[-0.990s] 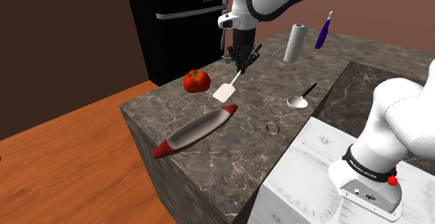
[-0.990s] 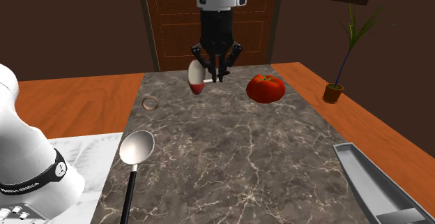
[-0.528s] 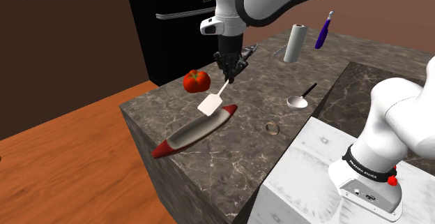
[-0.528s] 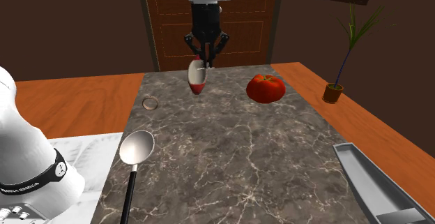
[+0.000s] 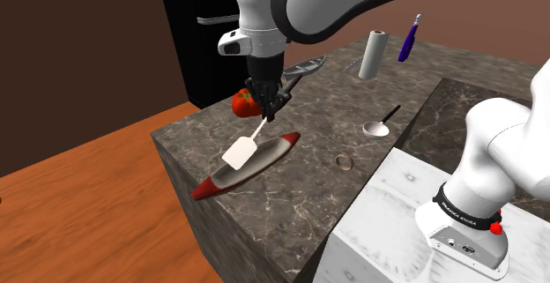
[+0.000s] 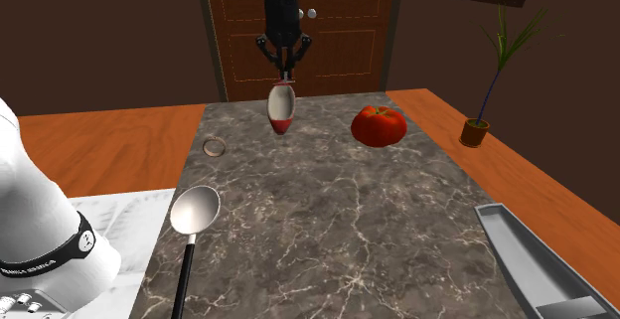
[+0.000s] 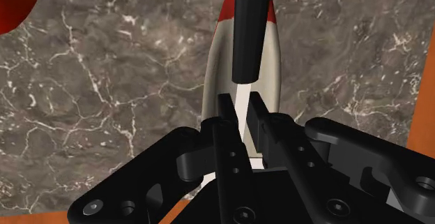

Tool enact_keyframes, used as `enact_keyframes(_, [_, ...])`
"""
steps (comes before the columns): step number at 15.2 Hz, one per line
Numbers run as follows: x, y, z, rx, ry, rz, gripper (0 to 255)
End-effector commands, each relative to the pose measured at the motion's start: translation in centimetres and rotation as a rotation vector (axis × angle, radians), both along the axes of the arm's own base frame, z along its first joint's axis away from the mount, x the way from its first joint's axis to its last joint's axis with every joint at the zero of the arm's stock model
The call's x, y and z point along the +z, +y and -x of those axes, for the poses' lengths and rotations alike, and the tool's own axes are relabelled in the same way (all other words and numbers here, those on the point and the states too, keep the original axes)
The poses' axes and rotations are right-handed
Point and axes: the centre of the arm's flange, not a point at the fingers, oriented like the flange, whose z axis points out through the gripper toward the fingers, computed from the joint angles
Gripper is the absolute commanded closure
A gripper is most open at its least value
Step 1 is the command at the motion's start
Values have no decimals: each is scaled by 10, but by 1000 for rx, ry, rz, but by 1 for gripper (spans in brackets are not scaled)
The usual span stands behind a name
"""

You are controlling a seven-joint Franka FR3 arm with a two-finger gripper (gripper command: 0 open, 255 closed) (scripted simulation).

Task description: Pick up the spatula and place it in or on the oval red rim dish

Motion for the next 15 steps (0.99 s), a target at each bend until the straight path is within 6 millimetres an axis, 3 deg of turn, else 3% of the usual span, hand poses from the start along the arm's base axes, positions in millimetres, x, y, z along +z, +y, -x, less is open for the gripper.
enact_keyframes(1, [0, 27, 8, -1, 0, 0, 255])
enact_keyframes(3, [1, 61, 14, -1, 0, 0, 255])
enact_keyframes(15, [-62, 61, 14, -1, 0, 0, 255])
